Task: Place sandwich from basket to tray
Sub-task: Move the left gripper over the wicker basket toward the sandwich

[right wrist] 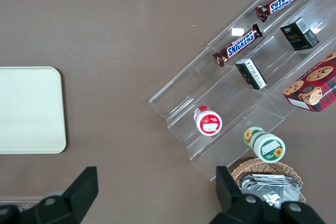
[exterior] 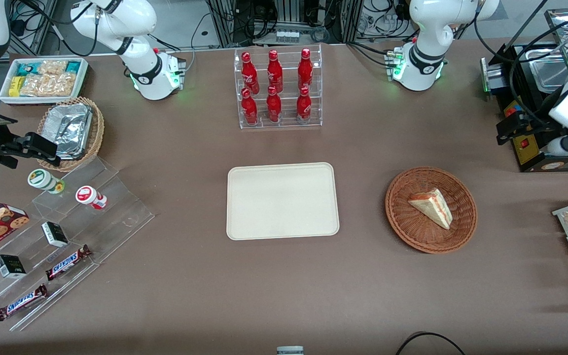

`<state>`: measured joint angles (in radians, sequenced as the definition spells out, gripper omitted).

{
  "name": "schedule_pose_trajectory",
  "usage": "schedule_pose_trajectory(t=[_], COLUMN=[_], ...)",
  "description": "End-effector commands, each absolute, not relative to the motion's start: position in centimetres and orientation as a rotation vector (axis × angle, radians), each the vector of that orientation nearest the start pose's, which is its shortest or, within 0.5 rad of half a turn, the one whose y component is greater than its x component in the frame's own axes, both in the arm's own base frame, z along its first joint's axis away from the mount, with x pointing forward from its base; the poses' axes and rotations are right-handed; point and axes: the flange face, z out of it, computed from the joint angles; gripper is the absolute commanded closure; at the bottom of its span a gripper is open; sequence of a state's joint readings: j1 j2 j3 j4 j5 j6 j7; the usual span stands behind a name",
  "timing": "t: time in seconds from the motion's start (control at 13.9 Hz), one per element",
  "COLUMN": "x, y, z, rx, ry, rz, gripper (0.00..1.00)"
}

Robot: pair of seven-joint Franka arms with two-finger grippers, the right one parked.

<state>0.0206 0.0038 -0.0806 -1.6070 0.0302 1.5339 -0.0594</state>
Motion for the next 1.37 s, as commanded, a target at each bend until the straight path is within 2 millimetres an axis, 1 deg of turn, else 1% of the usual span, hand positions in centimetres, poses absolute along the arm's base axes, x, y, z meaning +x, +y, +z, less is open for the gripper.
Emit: schedule_pose_trajectory(t=[0.0, 0.14, 0.22, 0.36, 0.5, 0.72, 0.86, 1.01, 1.08, 1.15, 1.3], x=[56.0, 56.1, 56.0, 55.5, 55.1, 55.2, 55.1, 54.7, 54.6, 54.7, 55.0], y=[-4.6, -4.6, -4.6, -4.2, -4.2, -4.3, -4.4, -4.9, -5.4, -5.4, -5.5], z=[54.9, 50.2, 48.1, 43.4, 39.9, 36.7, 35.3, 33.3, 32.4, 31.9, 31.2], rx=[-3.119, -3.121, -3.123, -3.124, -3.115, -3.055, -3.020, -2.979, -2.976, -2.966, -2.951], ry=[0.020, 0.019, -0.013, -0.124, -0.298, -0.648, -0.792, -0.954, -0.979, -1.013, -1.080], rz=[0.125, 0.103, 0.082, 0.041, 0.045, 0.083, 0.082, 0.058, 0.052, 0.053, 0.035], gripper=[0.00, 0.00, 0.00, 0.00, 0.00, 0.00, 0.00, 0.00, 0.00, 0.00, 0.00])
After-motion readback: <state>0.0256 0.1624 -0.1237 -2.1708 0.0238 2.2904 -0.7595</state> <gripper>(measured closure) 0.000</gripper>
